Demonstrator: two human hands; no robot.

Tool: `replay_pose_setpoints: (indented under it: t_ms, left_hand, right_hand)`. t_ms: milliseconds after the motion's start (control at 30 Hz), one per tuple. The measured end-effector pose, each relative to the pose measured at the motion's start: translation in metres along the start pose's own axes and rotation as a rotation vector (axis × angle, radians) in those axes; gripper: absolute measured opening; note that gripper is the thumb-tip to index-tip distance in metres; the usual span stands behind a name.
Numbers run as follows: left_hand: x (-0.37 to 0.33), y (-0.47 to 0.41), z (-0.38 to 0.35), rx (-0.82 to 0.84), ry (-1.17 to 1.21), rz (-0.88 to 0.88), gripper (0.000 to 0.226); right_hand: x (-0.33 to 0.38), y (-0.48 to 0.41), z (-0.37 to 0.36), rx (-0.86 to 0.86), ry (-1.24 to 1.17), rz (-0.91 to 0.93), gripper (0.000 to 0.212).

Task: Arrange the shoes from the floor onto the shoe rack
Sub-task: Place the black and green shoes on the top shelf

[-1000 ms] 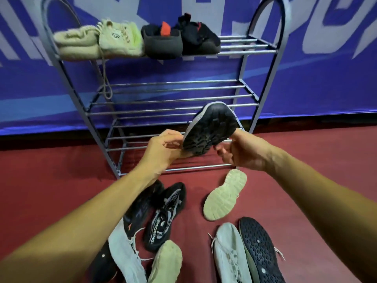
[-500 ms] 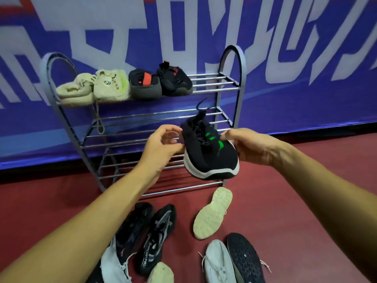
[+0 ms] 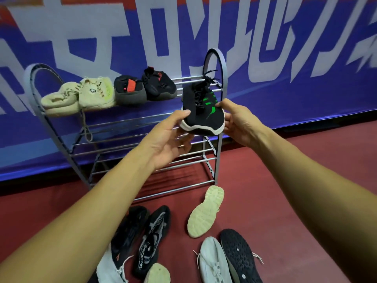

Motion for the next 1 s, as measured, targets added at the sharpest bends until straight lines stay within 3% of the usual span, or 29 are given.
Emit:
replay_pose_setpoints:
  t_ms: [167,433,633,900,1000]
  left_hand:
    - [-0.018,-0.023,-0.012,-0.158,0.084,-0.027,0.015]
    - [-0.031,-0.070,-0.017,-0.353,0.092,-0.077,0.012]
    - [-0.024,-0.093,-0.021,-0.322,0.095,-0.096,0.020]
    - [-0.012,-0.117,-0.014,-0.328,0.042,-0.072,0.014]
    - [-0.014,-0.123,-0.017,-0.365,0.071,-0.092,0.014]
  right_hand:
    - [0.008,-0.008,-0.014,-0.082,-0.200,0.086,0.040]
    - [-0.003,-0.020,-0.018,-0.072,-0.128,0.089,0.015]
    - [-0.004,-0.046,-0.023,-0.176,-0.234,0.177,0.027]
    - [0.000,-0.080,-0.026,-0.280,-0.221,0.218,0.048]
    - [0.007,-0.083,-0.026,-0.273,-0.235,0.220,0.038]
Point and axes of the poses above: each hand's wrist, its own y-axis away from the middle knuckle, its own z-axis out of the back of the hand, x = y × z, the point moved 4 cm from there along -y, towards the middle knuckle, and after that the axes turned 7 degrees about -z, right-handed, at the moved point
